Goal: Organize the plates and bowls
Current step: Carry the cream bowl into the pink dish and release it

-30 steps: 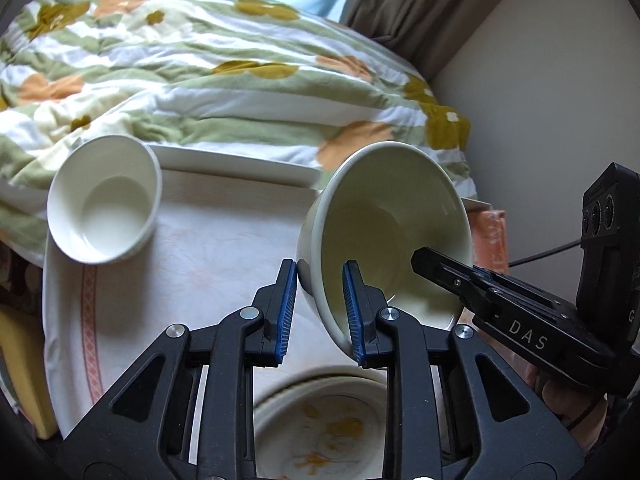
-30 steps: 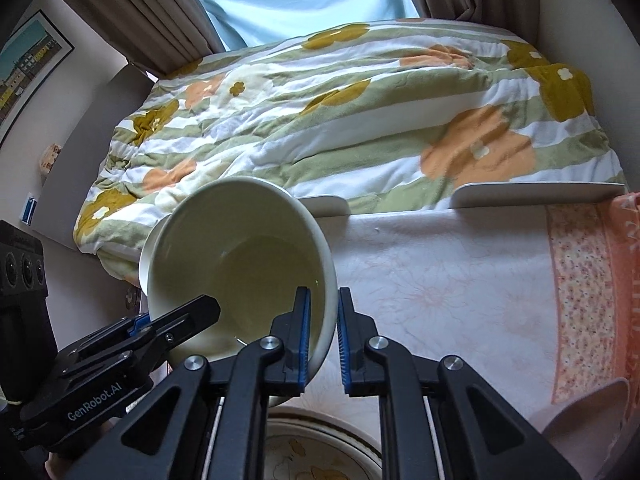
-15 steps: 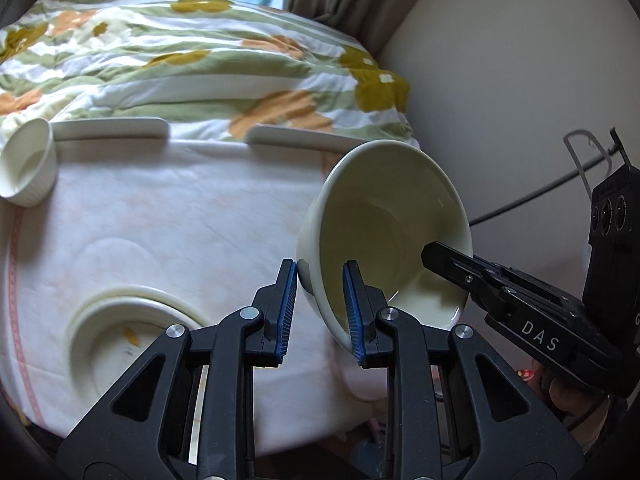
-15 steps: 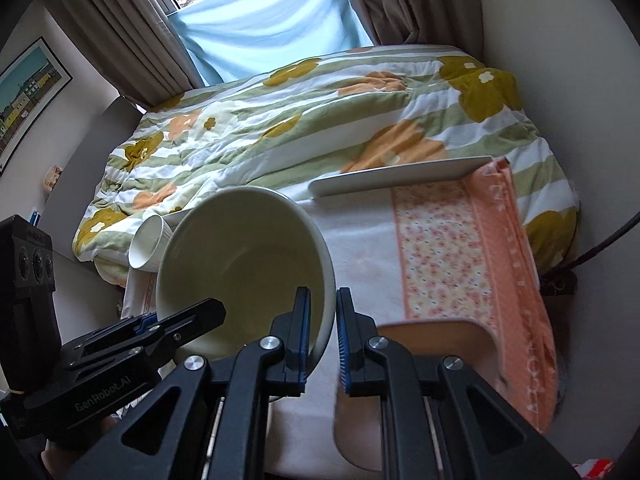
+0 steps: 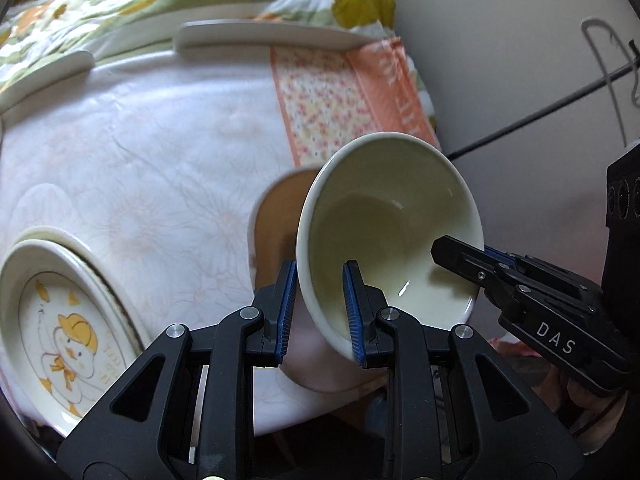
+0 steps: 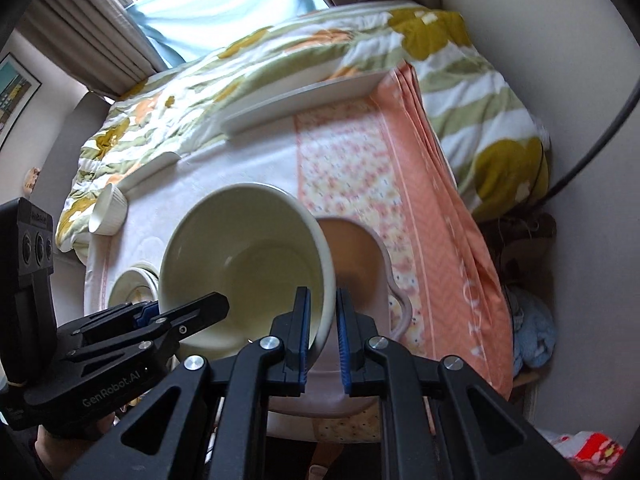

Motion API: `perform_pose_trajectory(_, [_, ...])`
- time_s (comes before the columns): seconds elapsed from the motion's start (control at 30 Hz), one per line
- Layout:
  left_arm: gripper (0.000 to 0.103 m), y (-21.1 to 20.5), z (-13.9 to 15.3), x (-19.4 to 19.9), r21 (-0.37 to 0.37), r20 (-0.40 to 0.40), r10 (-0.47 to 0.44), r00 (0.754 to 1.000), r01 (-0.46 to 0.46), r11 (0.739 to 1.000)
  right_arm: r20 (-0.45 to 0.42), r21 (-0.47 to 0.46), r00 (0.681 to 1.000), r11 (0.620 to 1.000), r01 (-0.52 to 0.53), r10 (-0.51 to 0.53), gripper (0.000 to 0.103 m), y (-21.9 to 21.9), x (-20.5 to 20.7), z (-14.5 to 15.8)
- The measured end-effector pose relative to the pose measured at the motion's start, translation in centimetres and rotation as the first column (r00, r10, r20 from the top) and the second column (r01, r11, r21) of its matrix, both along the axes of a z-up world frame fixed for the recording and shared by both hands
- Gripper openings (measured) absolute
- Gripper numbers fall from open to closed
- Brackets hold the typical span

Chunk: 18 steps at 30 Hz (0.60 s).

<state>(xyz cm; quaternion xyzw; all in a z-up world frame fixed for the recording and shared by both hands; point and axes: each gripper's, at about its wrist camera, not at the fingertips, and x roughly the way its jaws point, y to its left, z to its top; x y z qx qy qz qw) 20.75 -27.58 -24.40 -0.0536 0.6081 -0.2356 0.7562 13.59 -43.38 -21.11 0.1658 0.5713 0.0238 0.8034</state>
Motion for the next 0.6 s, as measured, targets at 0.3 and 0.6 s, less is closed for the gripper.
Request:
perform_pose_trajectory(0.3, [0.021, -1.9, -3.2, -0.1, 0.109, -0.007, -0.095, 0.995, 0.095, 0.989, -0.078, 0.013, 0.996, 0.999, 0.036, -0.035, 0.012, -0.6, -0.6, -3.8])
perform_pose_trajectory(0.6, [0.021, -2.8, -2.4, -0.4, 0.223, 0.043, -0.173, 0.984, 0.159, 0.962, -0.08, 0.028, 0.996, 0.998, 0.051, -0.048, 0.011, -0.5, -0.6, -4.0])
